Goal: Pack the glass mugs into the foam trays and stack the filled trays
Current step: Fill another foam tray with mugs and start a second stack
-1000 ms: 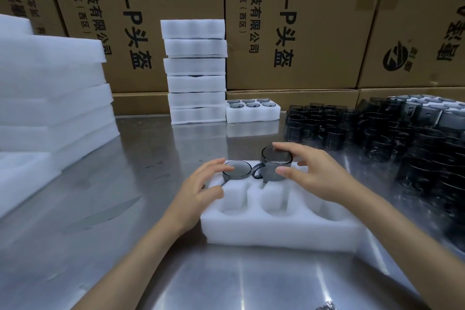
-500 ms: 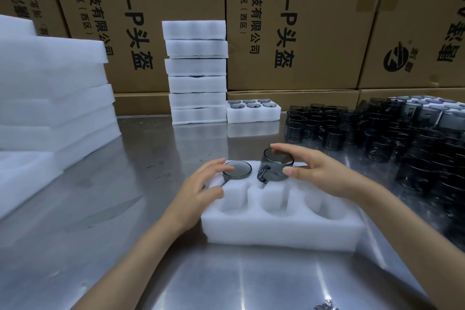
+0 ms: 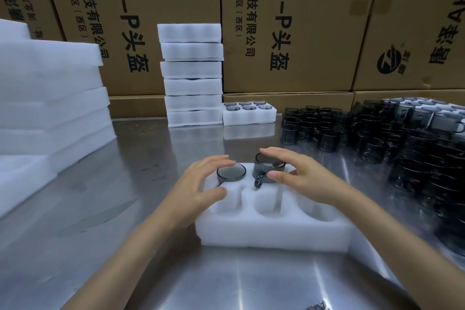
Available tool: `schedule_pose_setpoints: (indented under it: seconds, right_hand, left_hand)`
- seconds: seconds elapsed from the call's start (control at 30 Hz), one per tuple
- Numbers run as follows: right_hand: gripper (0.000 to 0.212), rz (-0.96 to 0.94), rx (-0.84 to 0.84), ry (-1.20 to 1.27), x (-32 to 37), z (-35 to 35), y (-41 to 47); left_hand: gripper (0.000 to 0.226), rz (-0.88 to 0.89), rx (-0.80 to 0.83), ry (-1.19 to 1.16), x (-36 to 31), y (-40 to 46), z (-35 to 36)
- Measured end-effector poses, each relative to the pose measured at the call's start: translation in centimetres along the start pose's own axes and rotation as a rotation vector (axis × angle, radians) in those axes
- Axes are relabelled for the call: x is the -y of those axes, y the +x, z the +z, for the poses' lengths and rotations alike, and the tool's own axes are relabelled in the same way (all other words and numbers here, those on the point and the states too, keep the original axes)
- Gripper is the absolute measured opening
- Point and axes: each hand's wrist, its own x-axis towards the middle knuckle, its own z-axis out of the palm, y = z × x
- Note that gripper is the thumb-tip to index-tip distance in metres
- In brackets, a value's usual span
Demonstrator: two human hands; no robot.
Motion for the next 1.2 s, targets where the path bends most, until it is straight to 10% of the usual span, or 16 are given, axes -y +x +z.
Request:
schedule_pose_setpoints:
  seconds: [0.87, 1.2]
  right_hand:
    - [0.05, 0.046, 0.261, -0.369, 0.5, 0.4, -0.8]
    - [0.032, 0.286, -0.602, 0.216, -4.9, -1.1, 0.6]
  left_hand:
    - [0.065, 0.125, 0.356, 0.498, -2.2, 2.0, 2.8]
    - [0.032, -0.132, -0.219, -0.43, 0.9, 1.6, 1.8]
